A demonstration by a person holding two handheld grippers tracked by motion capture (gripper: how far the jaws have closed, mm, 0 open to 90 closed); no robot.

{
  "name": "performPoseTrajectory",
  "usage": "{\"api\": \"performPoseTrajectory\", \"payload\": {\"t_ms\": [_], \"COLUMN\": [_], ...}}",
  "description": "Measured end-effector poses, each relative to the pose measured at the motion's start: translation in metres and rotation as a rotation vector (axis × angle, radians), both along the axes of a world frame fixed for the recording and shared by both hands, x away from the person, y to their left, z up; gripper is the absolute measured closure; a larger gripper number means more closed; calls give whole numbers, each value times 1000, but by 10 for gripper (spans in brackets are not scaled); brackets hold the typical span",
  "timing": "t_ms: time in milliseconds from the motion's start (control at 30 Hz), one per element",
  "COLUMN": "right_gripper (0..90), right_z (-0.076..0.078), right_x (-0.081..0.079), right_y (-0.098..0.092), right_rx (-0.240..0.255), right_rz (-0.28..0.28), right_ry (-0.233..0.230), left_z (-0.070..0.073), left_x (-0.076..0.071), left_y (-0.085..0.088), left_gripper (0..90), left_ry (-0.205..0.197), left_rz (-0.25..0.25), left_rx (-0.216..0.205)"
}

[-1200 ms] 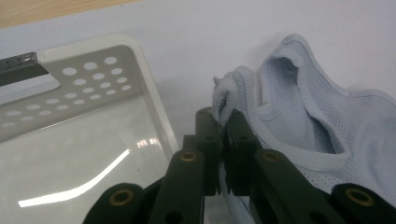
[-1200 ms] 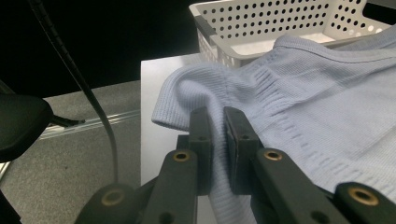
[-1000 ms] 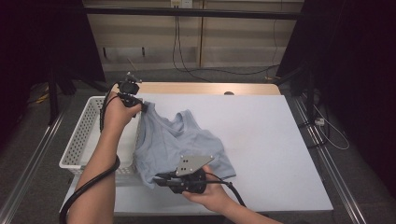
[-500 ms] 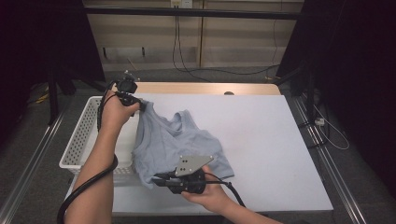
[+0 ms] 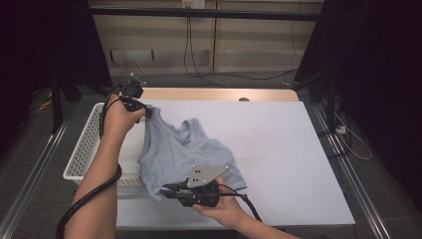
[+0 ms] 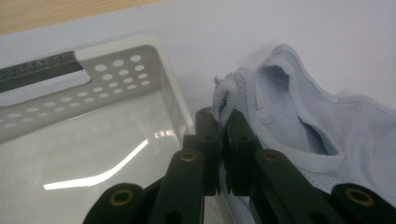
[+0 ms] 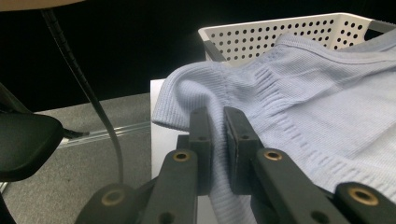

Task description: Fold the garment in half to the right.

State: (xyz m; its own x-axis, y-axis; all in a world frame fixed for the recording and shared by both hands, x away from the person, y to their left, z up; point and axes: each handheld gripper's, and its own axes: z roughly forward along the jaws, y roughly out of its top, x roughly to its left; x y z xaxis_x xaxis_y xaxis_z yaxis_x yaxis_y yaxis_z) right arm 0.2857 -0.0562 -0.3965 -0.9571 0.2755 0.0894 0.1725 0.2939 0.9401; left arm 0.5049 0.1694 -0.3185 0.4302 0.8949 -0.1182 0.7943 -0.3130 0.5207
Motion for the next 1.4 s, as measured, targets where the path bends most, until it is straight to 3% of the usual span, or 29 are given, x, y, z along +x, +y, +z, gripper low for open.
{"api": "performPoseTrajectory", "payload": {"t_ms": [333, 1000, 1400], "right_gripper": [838, 837, 837], "right_z": [-1, -14, -15], "right_x": [-2, -1, 1], "right_y": [5, -6, -21], "right_rx": [1, 4, 10], "right_rz": [5, -30, -67], "right_ry": [3, 61, 67], "left_z": [-2, -17, -25], "left_x": [-2, 7, 13], "left_y": [8, -13, -20], "left_gripper": [861, 857, 853], "left_ry": [14, 26, 35], "left_rz": [13, 11, 22], "left_rx": [-1, 22, 25]}}
